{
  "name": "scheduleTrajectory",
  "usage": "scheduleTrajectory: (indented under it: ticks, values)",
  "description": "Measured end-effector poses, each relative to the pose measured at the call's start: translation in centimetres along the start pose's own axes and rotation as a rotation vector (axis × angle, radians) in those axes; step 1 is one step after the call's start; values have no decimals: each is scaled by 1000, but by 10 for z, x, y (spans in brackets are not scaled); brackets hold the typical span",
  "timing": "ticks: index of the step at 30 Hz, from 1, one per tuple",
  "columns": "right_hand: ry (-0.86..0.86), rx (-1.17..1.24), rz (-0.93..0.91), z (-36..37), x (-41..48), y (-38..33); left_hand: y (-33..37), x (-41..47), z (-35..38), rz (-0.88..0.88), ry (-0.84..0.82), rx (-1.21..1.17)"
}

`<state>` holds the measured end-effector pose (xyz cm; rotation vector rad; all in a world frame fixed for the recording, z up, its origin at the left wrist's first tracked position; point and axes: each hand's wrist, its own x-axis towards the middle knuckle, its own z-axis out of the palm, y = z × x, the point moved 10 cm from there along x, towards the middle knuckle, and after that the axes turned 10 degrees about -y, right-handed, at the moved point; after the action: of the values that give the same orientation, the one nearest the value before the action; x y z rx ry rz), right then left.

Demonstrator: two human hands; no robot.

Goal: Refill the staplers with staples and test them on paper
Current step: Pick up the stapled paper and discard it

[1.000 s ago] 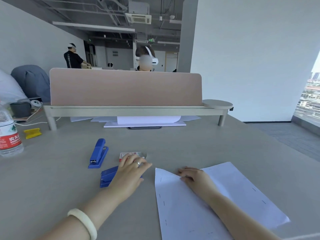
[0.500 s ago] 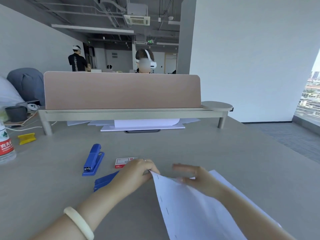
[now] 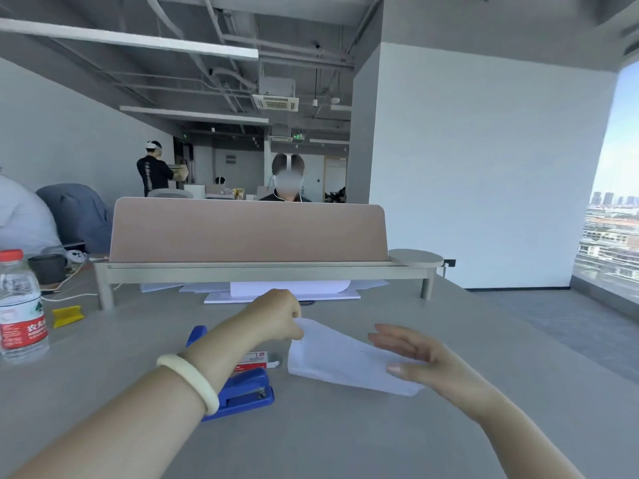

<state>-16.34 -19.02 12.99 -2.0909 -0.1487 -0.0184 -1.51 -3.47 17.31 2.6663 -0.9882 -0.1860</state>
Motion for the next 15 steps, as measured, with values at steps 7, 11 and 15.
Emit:
scheduleTrajectory:
  ticks: [7,11,15]
  values:
    - [322,-107,56,-48,-1,-24,19,-29,-15,207,56,-330]
    - [358,59,72,-52,-1,-17,1,-40,-9,209,135,-615]
    - [349,124,91,-42,2,-10,-13,-46,10,193,150,-842]
